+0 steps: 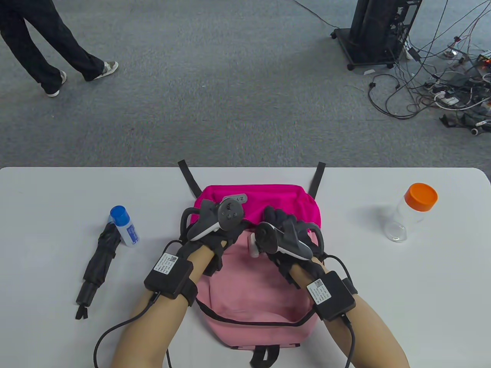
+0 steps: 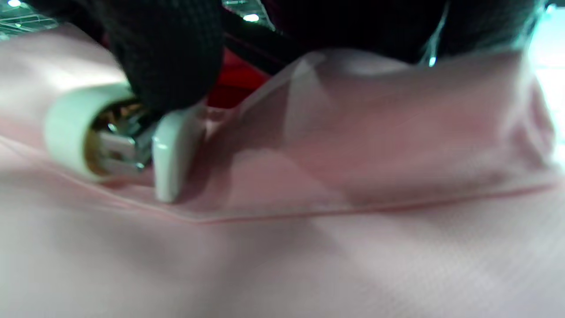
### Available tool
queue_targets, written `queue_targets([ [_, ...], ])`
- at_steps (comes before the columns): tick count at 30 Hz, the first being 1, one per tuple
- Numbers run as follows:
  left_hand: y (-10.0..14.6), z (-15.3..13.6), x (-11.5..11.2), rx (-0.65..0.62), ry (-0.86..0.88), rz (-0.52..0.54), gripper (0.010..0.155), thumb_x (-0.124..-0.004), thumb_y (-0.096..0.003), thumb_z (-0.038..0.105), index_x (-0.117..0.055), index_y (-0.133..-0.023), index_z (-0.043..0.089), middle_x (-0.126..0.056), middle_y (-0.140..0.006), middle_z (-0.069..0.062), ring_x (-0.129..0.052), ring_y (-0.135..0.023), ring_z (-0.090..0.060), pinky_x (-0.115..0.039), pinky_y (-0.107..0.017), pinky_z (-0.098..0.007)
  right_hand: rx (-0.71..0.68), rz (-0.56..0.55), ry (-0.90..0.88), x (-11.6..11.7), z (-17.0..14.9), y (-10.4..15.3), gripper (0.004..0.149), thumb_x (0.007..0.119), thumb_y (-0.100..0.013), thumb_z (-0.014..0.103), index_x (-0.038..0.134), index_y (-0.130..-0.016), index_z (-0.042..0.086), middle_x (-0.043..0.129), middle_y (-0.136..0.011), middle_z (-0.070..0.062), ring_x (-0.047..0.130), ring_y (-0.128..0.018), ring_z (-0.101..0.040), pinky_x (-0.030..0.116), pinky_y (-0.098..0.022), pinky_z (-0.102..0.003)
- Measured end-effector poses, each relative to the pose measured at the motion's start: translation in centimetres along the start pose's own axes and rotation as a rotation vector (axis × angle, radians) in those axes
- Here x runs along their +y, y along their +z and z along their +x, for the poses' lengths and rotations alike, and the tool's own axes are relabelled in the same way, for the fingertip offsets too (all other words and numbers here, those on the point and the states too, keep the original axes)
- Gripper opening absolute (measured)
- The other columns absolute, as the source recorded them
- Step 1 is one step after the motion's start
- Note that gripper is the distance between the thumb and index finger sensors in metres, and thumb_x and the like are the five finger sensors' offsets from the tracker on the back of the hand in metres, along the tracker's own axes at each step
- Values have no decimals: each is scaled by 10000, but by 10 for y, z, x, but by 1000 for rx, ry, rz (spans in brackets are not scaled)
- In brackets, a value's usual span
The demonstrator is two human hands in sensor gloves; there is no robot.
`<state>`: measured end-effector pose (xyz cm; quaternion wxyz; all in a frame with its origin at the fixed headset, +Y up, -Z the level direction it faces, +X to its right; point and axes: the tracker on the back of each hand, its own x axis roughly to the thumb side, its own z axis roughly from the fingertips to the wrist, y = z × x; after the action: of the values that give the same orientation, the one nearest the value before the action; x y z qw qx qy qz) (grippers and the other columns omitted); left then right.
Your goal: Pack school bag
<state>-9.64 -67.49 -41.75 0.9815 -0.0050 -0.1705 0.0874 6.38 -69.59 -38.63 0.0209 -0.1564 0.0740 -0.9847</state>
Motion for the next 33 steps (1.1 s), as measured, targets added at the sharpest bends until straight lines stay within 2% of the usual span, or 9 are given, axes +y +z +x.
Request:
queue_targets([
  [7,5,1,-5,-29,-8,-9,563,-823,-476,455,-877,-975,200,-859,-1080,-173,-808,-998,-533,-855,-648,-609,43,17,43,5,4,-12,910,820,-475,493,464,-1107,-57,652,-1059,-362,761,-907,-592,695,-608,-765],
  [11,7,7,-23,-66,-76,-206,1005,-891,-304,673,-642,-1139,172,-637,-1223,-205,-593,-1108,-581,-718,-729,-687,52,27,44,6,6,-11,895,800,-490,493,464,-1106,-62,639,-1060,-379,746,-909,-608,685,-605,-772],
  [12,8,9,-27,-70,-124,-228,1084,-894,-265,708,-609,-1155,159,-606,-1235,-211,-573,-1116,-589,-710,-737,-690,54,24,47,7,6,-11,883,794,-494,488,472,-1103,-65,643,-1057,-381,748,-906,-609,686,-602,-771],
  [13,9,11,-28,-82,-148,-180,1110,-904,-248,725,-630,-1152,142,-635,-1225,-225,-600,-1106,-600,-722,-728,-696,71,33,26,9,2,-9,874,789,-499,497,480,-1106,-51,643,-1063,-370,744,-913,-601,683,-608,-764],
  [17,7,17,-35,-24,-232,-140,1064,-869,-296,767,-650,-1136,153,-717,-1183,-195,-697,-1078,-560,-780,-719,-647,64,16,5,10,-2,-7,815,784,-500,465,542,-1085,-47,672,-1045,-373,764,-894,-604,690,-597,-766],
  [19,6,20,-36,-10,-268,-123,986,-835,-372,765,-662,-1129,158,-743,-1168,-187,-733,-1067,-544,-805,-710,-628,29,18,-24,10,-4,-6,760,785,-488,454,613,-1067,-6,701,-1038,-350,787,-897,-573,706,-599,-755],
  [24,1,17,-34,79,-239,-59,863,-786,-445,720,-694,-1108,174,-818,-1134,-136,-803,-1056,-463,-821,-702,-577,31,64,-116,13,-12,-10,588,817,-492,324,733,-1000,41,815,-969,-277,860,-861,-508,742,-598,-728],
  [28,-4,16,-28,164,-260,114,675,-876,-434,584,-843,-983,194,-993,-969,-99,-981,-910,-398,-866,-637,-543,14,88,-140,14,-12,-13,669,911,-424,401,752,-966,43,853,-921,-236,869,-851,-489,735,-609,-732],
  [33,-11,15,-24,195,-330,120,524,-959,-395,484,-901,-863,256,-1054,-845,-35,-1053,-777,-320,-881,-615,-520,43,52,-85,13,-8,-20,680,913,-389,508,805,-890,61,909,-835,-204,927,-775,-454,753,-594,-729],
])
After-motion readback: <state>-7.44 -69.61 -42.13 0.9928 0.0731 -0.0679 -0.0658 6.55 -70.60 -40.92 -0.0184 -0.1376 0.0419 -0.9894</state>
